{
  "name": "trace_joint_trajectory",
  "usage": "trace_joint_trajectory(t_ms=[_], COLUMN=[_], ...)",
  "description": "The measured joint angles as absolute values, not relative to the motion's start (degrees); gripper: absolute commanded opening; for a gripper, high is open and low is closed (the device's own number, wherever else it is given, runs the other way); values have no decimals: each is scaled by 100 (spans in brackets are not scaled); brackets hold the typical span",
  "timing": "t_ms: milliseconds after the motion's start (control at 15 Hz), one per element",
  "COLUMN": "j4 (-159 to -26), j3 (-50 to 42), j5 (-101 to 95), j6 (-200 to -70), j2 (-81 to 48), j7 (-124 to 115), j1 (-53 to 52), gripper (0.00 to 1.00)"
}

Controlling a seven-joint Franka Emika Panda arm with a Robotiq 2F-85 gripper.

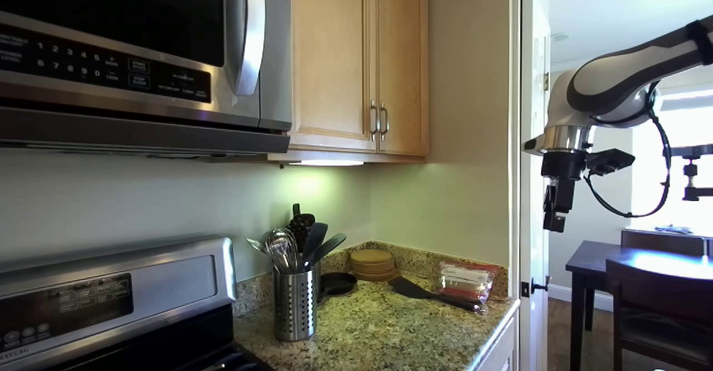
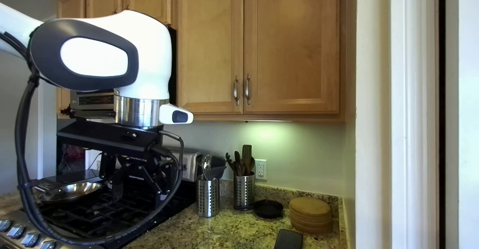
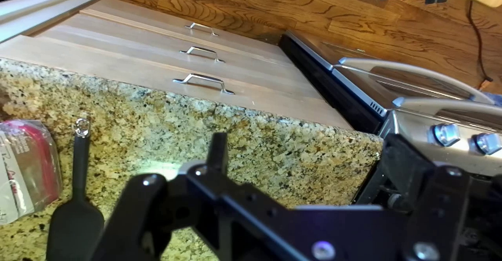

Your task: Open the left door to the cupboard

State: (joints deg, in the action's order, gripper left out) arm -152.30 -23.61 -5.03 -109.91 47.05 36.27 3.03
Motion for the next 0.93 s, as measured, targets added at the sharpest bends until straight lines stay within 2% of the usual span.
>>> trace_joint_trajectory(t_ms=[400,933], j4=[-15180,-14415], j3=[-1656,-1259], j5=[-489,-272], j6=[-11446,-13039], j2=[4671,4001], j7=[3542,2977], j1=[209,-108], gripper=[100,100])
